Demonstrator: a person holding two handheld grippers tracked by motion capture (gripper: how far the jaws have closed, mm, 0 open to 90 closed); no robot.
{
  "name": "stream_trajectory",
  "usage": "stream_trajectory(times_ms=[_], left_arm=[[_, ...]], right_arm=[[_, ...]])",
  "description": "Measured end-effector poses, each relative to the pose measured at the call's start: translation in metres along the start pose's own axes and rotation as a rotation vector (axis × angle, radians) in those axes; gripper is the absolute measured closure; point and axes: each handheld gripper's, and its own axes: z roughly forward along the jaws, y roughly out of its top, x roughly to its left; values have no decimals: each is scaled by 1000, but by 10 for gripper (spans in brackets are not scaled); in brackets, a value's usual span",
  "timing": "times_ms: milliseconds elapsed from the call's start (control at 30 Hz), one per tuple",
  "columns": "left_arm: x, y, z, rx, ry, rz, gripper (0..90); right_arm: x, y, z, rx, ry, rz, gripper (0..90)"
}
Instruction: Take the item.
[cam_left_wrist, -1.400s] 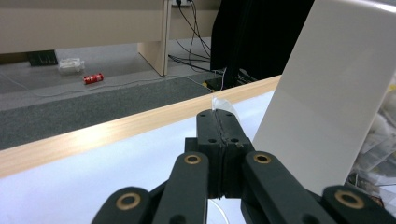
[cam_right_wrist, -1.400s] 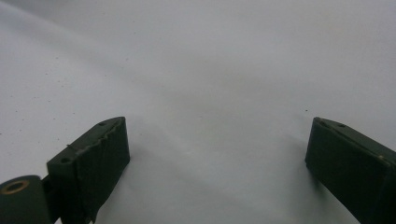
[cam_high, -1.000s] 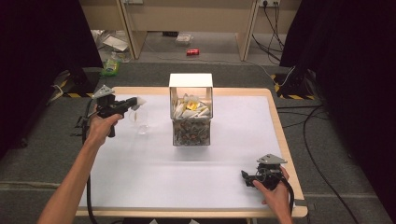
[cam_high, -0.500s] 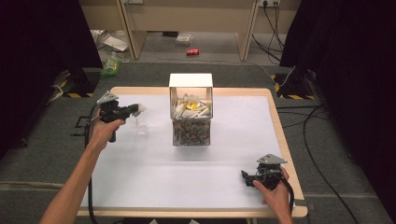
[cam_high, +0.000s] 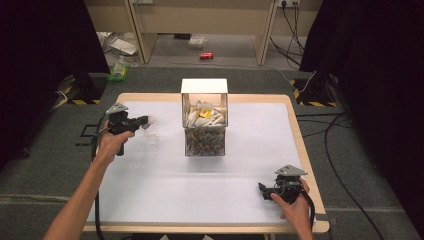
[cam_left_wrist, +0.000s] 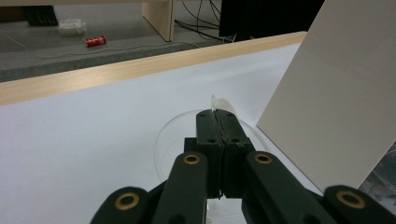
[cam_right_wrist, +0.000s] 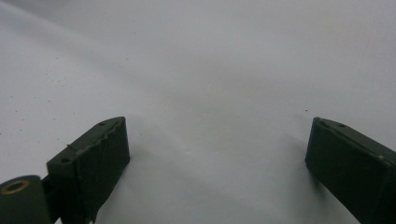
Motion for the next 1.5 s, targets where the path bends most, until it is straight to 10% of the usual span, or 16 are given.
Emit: stream_trajectory(times_ms=[1033, 1500], left_arm=[[0, -2, -5, 20, -2, -5, 816], [-10, 0, -18, 36, -19, 0, 493]], right_arm=[[0, 0, 0, -1, 0, 0, 69], [0, 0, 0, -1, 0, 0, 69]])
